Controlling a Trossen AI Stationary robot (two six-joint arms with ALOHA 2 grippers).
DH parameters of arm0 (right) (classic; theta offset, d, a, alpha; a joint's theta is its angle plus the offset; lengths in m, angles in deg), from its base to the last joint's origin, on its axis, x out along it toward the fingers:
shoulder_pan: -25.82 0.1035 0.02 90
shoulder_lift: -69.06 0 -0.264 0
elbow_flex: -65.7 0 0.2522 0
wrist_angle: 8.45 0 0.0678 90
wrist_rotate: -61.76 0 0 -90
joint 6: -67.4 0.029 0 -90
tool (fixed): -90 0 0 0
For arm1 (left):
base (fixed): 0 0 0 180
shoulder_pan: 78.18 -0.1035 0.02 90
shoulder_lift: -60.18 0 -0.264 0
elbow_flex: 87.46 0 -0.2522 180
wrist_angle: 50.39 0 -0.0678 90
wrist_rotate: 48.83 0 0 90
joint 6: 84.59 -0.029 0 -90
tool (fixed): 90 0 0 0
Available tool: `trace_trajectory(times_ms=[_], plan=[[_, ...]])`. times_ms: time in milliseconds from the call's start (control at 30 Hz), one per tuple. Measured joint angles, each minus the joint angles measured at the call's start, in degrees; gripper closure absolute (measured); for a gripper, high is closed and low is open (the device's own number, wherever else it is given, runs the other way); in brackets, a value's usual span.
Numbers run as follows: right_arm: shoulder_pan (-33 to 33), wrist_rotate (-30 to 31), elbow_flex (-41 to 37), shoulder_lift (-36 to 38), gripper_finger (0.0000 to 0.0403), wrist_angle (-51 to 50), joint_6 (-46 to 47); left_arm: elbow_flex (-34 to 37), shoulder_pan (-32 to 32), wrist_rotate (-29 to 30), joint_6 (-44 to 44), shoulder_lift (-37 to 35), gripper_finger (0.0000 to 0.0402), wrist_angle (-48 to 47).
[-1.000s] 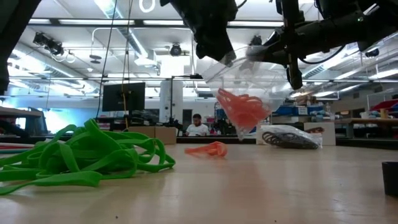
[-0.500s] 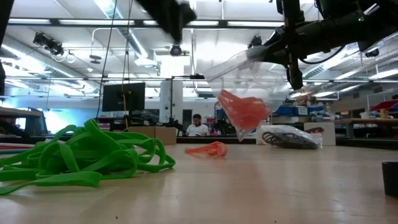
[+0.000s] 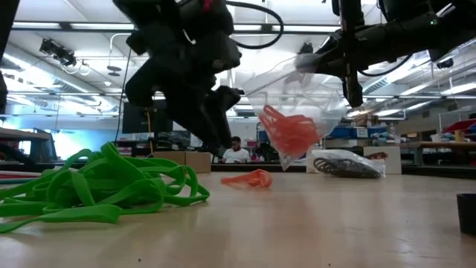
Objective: Sort rubber bands
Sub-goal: Put the orange rubber band into the transparent zip bag
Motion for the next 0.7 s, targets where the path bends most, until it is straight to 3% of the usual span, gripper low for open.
trace_trajectory(times_ms=[233,400,600,700], plan=[[-0.11,0.65,0.0,0.0,0.0399,-0.04,0.03,3.04,-0.33,-2.2,-1.06,0.84,0.0242,7.41],[-0.11,1.21,0.01,0.0,0.0399,-0.15,0.82,2.9,-0.65,-2.16,-1.06,5.31,0.0242,11.44],[-0.08,1.29,0.01,-0.01,0.0399,-0.46,1.59,0.85,-0.92,0.83,-0.08,10.25,0.0247,10.66],[0.0,1.3,-0.01,0.0,0.0399,-0.32,1.59,-0.59,-1.66,1.75,1.97,11.25,0.0273,7.46]])
